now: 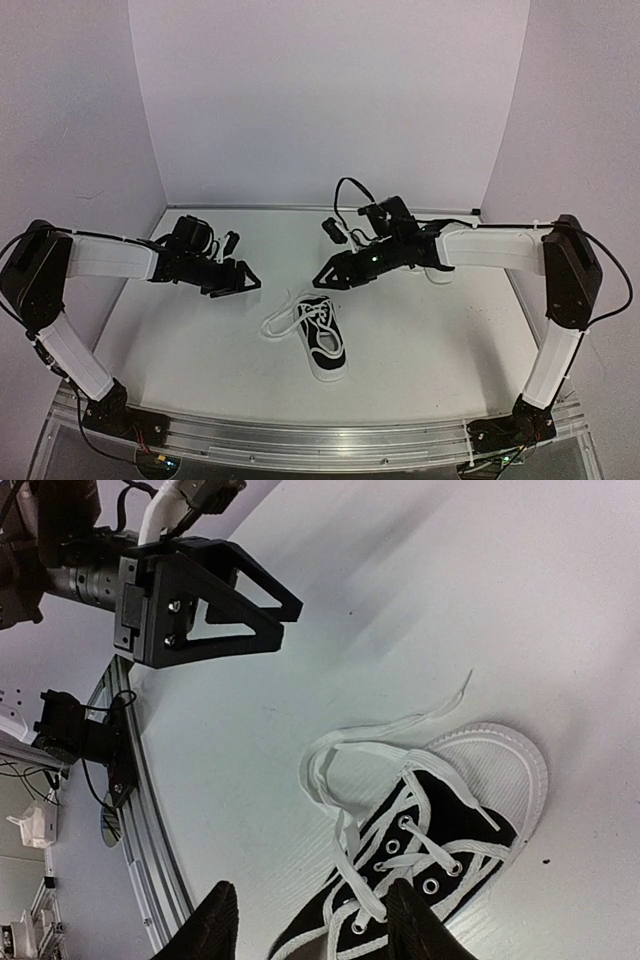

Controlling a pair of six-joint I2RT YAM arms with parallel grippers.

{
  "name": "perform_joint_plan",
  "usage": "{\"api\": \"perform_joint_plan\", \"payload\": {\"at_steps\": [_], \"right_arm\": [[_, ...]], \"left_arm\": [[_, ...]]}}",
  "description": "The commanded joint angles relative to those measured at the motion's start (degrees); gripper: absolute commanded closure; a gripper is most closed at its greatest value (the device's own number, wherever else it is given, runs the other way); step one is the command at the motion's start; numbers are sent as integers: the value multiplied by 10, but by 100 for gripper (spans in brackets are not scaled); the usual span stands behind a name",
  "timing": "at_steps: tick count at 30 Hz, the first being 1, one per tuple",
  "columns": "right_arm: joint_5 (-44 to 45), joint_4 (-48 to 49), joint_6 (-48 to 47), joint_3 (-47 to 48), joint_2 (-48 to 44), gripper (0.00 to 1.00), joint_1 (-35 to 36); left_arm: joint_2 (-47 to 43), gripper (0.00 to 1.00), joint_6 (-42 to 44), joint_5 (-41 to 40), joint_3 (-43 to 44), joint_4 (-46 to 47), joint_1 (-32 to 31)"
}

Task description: Tie the shoes

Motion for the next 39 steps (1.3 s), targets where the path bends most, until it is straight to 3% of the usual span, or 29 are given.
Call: {"api": "perform_joint_plan", "payload": {"at_steps": [1, 13, 21, 31, 35, 39], "right_arm": [[16, -29, -16, -5, 14, 46, 1], [17, -8, 21, -104, -9, 33, 1], [-3, 20, 38, -125, -9, 32, 11], [-14, 42, 56, -122, 15, 33, 45], [-19, 49, 64, -124, 16, 33, 52], [-23, 52, 70, -124, 16, 34, 58]], "left_arm": [[47, 35, 78, -55, 65, -93, -45], [183, 47, 129, -127, 228, -159, -88], [236, 49, 137, -123, 283, -175, -103], [289, 56, 150, -183, 327, -218, -121], [285, 64, 144, -212, 322, -226, -121], [265, 80, 136, -233, 307, -237, -121]]}}
